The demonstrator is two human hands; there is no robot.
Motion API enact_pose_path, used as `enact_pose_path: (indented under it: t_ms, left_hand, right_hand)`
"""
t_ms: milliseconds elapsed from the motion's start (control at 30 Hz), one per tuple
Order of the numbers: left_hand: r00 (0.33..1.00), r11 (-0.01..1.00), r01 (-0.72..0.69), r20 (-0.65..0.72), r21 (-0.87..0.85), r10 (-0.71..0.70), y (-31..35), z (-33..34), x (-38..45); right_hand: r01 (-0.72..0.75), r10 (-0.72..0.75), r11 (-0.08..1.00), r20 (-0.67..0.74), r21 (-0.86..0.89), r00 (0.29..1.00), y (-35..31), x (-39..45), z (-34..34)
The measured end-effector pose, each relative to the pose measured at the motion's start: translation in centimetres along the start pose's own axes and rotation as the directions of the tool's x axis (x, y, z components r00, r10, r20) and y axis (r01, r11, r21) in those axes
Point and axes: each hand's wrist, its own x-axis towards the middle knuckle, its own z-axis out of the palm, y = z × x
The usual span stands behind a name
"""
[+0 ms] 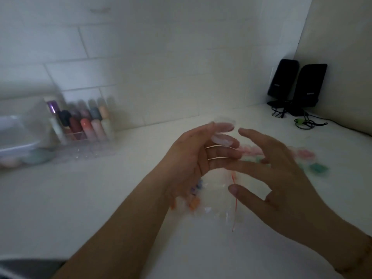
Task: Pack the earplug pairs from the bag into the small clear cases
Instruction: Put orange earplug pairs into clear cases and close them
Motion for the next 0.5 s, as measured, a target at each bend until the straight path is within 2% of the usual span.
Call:
enact_pose_path:
  t_ms: [133, 233, 300, 400, 433, 500]
  left_hand:
    - [0.970, 0.992, -0.076, -0.239, -0.105, 0.049, 1.4, -1.9, -0.3]
    - [0.896, 0.989, -0.109, -0.442, -0.102, 0.054, 2.4, -3.9, -1.0]
    - [0.812, 0.996, -0.072, -0.583, -0.051, 0.029, 2.1, -4.7, -1.7]
    - [0.596, 0.998, -0.017, -0.801, 0.056, 0.055, -0.2, -4.5, -3.0]
    - [0.565, 0.998, -0.030, -0.823, 0.051, 0.059, -0.8, -4.2, -3.3]
    - [0.562, 0.998, -0.060, -0.825, 0.026, 0.055, -1.4, -3.5, -3.2]
  right_hand:
    - [-0.068, 0.079, 0.988, -0.082, 0.137, 0.993, 0.5, 0.0, -0.4]
    - [-0.123, 0.119, 0.988, 0.052, 0.092, 0.992, 1.2, -0.2, 0.2]
    - [-0.123, 0.111, 0.990, 0.169, 0.064, 0.979, 1.6, -0.6, 1.1]
    - [-0.092, 0.067, 0.993, 0.298, 0.072, 0.952, 1.5, -1.0, 2.5]
    - [-0.087, 0.058, 0.994, 0.343, 0.069, 0.937, 1.3, -1.0, 2.8]
    - [-0.069, 0.048, 0.997, 0.422, 0.035, 0.906, 1.0, -0.9, 3.2]
